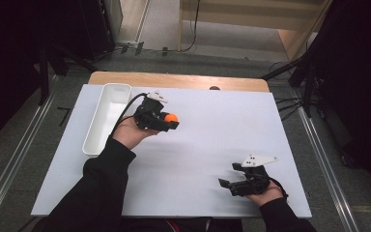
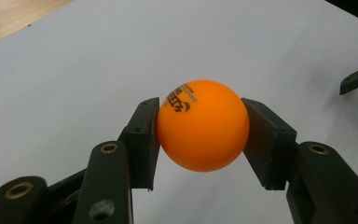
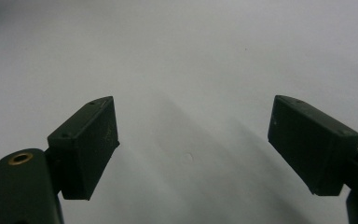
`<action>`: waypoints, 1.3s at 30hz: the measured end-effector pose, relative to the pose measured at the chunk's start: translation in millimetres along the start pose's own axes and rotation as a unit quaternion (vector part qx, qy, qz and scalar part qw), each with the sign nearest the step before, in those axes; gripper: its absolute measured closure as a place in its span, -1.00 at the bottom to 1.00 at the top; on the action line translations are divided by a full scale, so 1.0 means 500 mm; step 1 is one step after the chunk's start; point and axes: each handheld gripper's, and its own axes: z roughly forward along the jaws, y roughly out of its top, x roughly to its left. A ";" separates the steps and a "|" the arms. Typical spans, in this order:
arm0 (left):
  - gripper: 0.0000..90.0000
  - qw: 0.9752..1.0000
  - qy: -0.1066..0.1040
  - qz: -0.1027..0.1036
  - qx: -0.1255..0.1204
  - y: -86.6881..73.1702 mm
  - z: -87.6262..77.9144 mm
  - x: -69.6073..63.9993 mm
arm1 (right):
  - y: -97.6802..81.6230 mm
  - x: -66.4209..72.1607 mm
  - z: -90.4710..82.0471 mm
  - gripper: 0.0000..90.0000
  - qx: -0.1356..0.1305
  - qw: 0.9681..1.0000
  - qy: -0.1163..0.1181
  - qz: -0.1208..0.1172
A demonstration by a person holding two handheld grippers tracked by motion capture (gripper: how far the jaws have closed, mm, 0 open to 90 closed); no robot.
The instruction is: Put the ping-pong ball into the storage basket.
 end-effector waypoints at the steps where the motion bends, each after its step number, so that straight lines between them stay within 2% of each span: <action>1: 0.11 1.000 0.001 -0.001 0.000 -0.001 -0.001 0.002 | 0.000 0.000 0.000 -0.67 0.000 1.000 -0.001 0.000; 4: 0.11 1.000 0.003 -0.004 0.003 -0.002 -0.006 0.007 | 0.001 0.000 0.000 -0.67 0.001 1.000 -0.001 0.000; 9: 0.11 1.000 0.004 -0.012 -0.009 -0.005 -0.014 0.015 | 0.001 0.000 0.000 -0.67 0.002 1.000 -0.002 0.000; 19: 0.12 1.000 0.009 -0.021 -0.015 -0.010 -0.035 0.035 | 0.001 0.000 0.000 -0.67 0.003 1.000 -0.006 -0.002; 24: 0.11 0.999 0.023 -0.020 -0.017 -0.012 -0.045 0.047 | 0.001 0.001 -0.002 -0.67 0.002 1.000 -0.003 -0.001; 29: 0.11 0.999 0.026 -0.031 -0.018 -0.016 -0.055 0.060 | 0.002 0.001 -0.001 -0.67 0.000 1.000 -0.003 -0.002; 39: 0.11 0.999 0.034 -0.039 -0.017 -0.024 -0.065 0.079 | 0.002 0.002 -0.001 -0.67 -0.002 1.000 -0.003 0.002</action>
